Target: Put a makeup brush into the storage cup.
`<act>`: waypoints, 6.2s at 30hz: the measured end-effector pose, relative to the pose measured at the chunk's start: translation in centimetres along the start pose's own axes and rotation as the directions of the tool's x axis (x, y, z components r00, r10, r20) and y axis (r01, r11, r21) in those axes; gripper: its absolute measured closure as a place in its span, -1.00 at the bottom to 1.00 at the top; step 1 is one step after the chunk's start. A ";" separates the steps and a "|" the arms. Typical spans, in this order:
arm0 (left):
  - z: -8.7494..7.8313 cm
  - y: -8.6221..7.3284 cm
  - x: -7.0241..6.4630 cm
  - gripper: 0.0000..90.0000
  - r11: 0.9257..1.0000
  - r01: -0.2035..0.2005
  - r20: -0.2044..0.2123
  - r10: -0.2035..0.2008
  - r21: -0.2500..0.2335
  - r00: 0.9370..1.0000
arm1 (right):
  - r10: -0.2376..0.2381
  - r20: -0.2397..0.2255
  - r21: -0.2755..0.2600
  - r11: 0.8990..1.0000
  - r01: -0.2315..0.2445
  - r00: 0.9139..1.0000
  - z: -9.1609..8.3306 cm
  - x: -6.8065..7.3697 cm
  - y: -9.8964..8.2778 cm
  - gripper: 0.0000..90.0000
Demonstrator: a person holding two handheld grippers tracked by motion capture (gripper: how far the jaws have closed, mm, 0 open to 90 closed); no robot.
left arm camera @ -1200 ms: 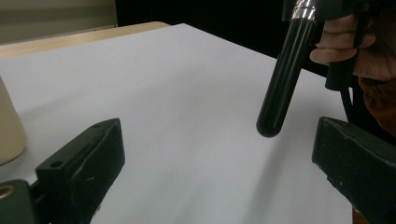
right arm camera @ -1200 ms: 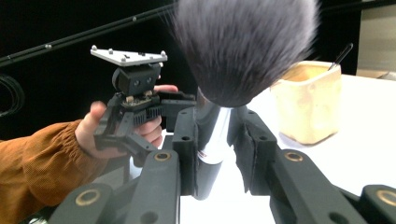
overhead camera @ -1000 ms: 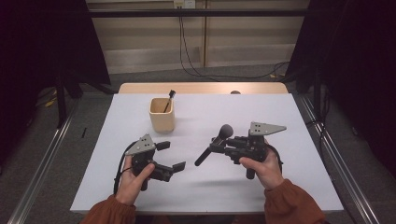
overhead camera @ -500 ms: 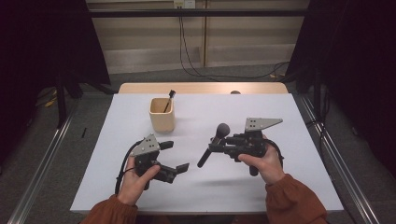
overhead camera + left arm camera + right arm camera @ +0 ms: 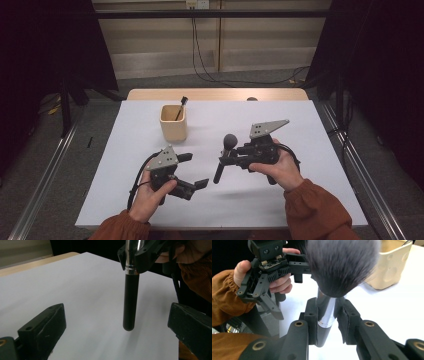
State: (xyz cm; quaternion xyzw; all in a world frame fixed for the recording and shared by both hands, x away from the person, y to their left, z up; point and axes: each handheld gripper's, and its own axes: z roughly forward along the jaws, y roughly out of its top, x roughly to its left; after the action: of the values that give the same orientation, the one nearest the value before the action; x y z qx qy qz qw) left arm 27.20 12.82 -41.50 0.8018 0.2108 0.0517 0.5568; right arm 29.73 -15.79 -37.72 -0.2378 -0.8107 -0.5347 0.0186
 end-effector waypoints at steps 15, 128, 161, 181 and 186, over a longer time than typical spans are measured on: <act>2.2 -0.1 -0.9 -0.92 0.999 -0.023 0.006 0.023 0.038 1.000 | -0.020 -0.020 0.074 0.997 0.022 1.000 1.5 0.4 1.0 0.58; -2.5 0.7 2.9 0.66 0.996 0.025 -0.133 -0.036 -0.083 0.990 | 0.054 0.334 -0.208 0.978 0.018 0.941 -2.5 -0.9 -4.0 -0.99; -6.1 2.9 7.3 0.66 0.985 0.038 -0.266 -0.083 -0.171 0.960 | 0.148 0.519 -0.300 0.954 0.017 0.842 -8.4 -0.1 -9.2 -1.00; -6.3 5.8 9.9 0.66 0.979 0.007 -0.331 -0.075 -0.204 0.941 | 0.128 0.587 -0.288 0.956 0.059 0.799 -9.8 0.3 -12.0 -1.00; -6.2 6.3 10.2 0.66 0.977 0.008 -0.337 -0.081 -0.213 0.938 | 0.134 0.612 -0.297 0.952 0.069 0.779 -10.2 0.4 -12.6 -1.00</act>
State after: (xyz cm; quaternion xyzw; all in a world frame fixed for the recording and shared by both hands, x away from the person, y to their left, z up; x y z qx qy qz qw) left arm 36.23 20.43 -34.99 0.7127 0.3162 0.2000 0.5933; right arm 22.01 -28.52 -44.02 -0.4156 -0.6746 -0.5426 -0.2787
